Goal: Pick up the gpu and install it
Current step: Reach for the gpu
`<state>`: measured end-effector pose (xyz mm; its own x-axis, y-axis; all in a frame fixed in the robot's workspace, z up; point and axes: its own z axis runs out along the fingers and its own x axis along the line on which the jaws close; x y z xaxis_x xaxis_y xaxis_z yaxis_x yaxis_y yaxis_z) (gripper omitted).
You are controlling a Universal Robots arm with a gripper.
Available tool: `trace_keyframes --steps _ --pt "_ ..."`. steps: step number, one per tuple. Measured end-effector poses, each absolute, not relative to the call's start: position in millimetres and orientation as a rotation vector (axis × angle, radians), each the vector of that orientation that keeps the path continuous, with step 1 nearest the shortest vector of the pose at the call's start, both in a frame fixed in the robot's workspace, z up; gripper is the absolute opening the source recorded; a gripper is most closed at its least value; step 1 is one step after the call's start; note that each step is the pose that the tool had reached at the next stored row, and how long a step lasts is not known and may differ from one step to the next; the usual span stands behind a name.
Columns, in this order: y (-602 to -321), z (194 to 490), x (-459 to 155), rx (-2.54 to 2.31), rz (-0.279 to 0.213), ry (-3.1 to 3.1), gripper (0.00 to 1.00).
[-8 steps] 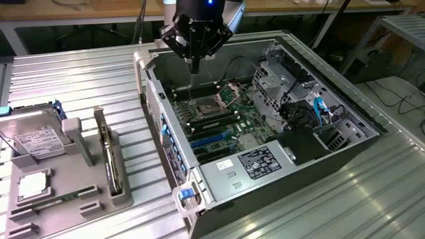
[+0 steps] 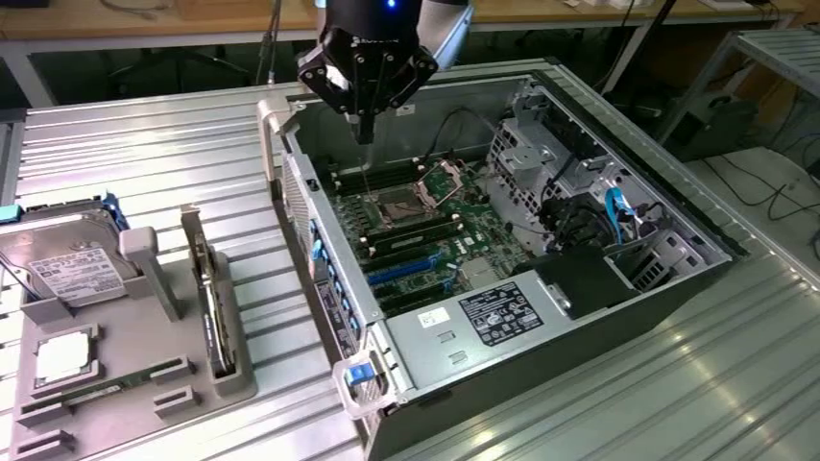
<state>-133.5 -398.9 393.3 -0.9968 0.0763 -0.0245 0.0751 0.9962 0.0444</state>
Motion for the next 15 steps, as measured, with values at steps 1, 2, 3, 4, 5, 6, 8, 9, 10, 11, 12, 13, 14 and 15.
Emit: trace_keyframes --steps 1,2,3,4,5,6,8,9,10,11,12,13,14,15 --pt "-398.9 393.3 -135.0 0.118 0.068 3.112 0.11" --pt "-398.9 393.3 -136.0 0.118 0.068 3.113 0.11" --pt "-398.9 393.3 -136.8 0.118 0.068 3.112 0.11" --pt "-398.9 393.3 -137.8 0.118 0.068 3.112 0.11" --pt "-398.9 393.3 -138.6 0.118 0.068 3.112 0.11" --pt "-398.9 393.3 -139.3 0.118 0.068 3.112 0.11" --pt "-398.9 393.3 -141.0 0.118 0.068 3.112 0.11" --pt "-398.9 393.3 -142.1 0.118 0.068 3.112 0.11" --pt "-398.9 393.3 -143.8 0.118 0.068 3.112 0.11" --pt "-399.0 393.3 -145.4 0.118 0.068 3.113 0.11" --pt "-398.9 393.3 -147.5 0.118 0.068 3.112 0.11" --pt "-398.9 393.3 -148.4 0.118 0.068 3.112 0.11" --pt "-398.9 393.3 -149.3 0.118 0.068 3.113 0.11" --pt "-398.9 393.3 -150.2 0.118 0.068 3.112 0.11"
